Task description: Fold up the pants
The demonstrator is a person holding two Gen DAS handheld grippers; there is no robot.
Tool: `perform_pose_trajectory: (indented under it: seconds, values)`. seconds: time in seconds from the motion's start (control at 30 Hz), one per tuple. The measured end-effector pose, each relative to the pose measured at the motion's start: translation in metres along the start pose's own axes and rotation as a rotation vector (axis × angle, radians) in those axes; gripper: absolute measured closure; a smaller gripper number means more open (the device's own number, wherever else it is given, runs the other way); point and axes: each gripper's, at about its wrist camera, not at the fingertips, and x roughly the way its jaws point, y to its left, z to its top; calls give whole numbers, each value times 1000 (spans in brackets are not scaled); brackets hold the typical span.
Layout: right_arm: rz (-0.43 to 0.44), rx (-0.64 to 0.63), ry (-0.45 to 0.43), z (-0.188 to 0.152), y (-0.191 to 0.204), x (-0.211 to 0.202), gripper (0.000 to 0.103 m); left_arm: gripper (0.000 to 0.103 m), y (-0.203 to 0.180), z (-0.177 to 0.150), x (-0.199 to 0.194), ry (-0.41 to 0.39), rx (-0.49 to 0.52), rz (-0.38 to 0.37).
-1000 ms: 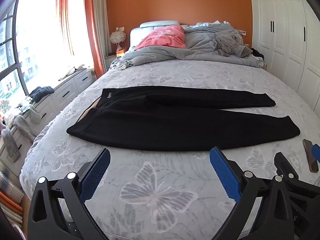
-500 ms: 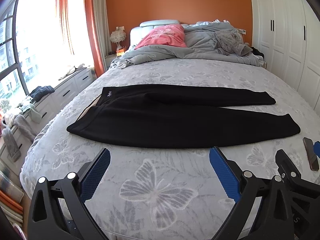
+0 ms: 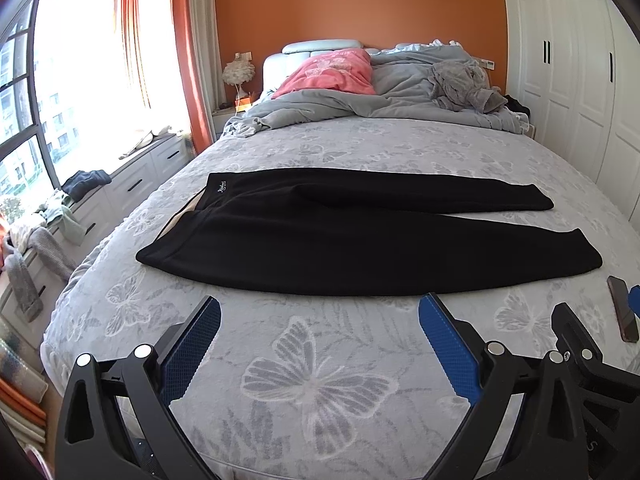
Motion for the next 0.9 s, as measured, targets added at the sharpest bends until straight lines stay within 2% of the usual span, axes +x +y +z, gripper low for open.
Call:
perform_pose_trajectory:
  seconds: [0.9]
  values:
    - [3,0,-2,0,3,1,5,6,3,0,-1,-5,-4,4]
